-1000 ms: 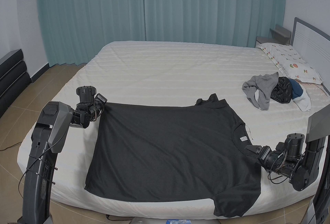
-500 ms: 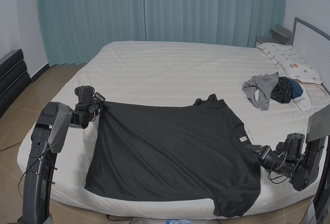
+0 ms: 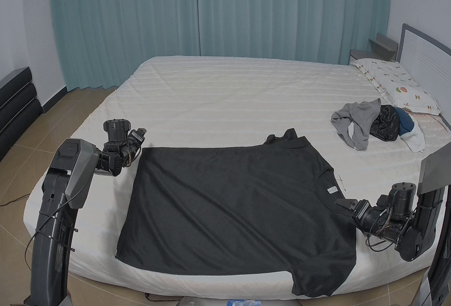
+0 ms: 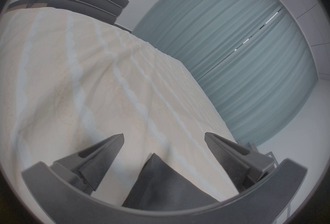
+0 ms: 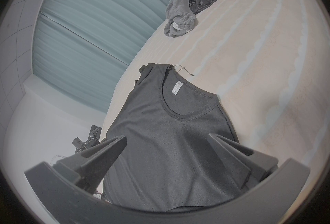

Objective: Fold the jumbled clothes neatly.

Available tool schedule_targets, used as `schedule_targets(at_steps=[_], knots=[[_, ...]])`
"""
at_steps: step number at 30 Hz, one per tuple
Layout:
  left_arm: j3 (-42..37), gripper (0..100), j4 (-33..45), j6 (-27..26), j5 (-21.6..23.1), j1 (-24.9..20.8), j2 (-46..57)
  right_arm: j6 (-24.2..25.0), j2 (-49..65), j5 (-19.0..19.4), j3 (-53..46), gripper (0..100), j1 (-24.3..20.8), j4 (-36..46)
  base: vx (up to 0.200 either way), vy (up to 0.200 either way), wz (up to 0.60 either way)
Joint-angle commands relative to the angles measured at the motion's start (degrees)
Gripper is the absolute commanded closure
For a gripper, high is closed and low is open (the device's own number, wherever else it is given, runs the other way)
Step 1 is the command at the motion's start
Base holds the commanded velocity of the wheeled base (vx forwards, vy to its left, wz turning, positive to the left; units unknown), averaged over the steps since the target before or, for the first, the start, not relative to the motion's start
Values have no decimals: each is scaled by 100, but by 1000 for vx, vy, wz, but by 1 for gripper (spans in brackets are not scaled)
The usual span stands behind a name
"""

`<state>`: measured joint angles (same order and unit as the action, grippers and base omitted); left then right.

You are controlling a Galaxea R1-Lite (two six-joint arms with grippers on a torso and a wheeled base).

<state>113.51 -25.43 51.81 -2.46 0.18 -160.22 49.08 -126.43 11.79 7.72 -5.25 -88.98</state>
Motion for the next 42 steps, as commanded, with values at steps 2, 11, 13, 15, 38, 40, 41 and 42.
schedule_targets(at_steps=[2,11,13,15,38,40,41,42], knots=[[-997,0,-41,277,-272,8,852,5,22,16,-42,0,7,-58,0,0,0],[-3977,0,-85,488,79,-36,3111,5,127,52,-139,0,-11,-58,0,0,0],[-4548,0,-85,488,334,-36,3586,5,127,60,-156,0,-11,-58,0,0,0],[-5409,0,-85,479,791,-18,4254,14,118,69,-174,0,-20,-49,0,0,0],[-8714,0,-76,-1718,2101,193,5203,-39,189,78,-297,0,-20,-49,-78,0,0],[-8661,0,-76,-1964,2259,263,4983,-39,198,78,-297,0,-46,-49,0,0,0],[-8608,0,-85,-2061,2259,272,4807,-39,206,78,-306,0,-55,-49,0,0,0],[-8556,0,-85,-2131,2250,272,4631,-39,206,78,-306,0,-72,-49,0,0,0]])
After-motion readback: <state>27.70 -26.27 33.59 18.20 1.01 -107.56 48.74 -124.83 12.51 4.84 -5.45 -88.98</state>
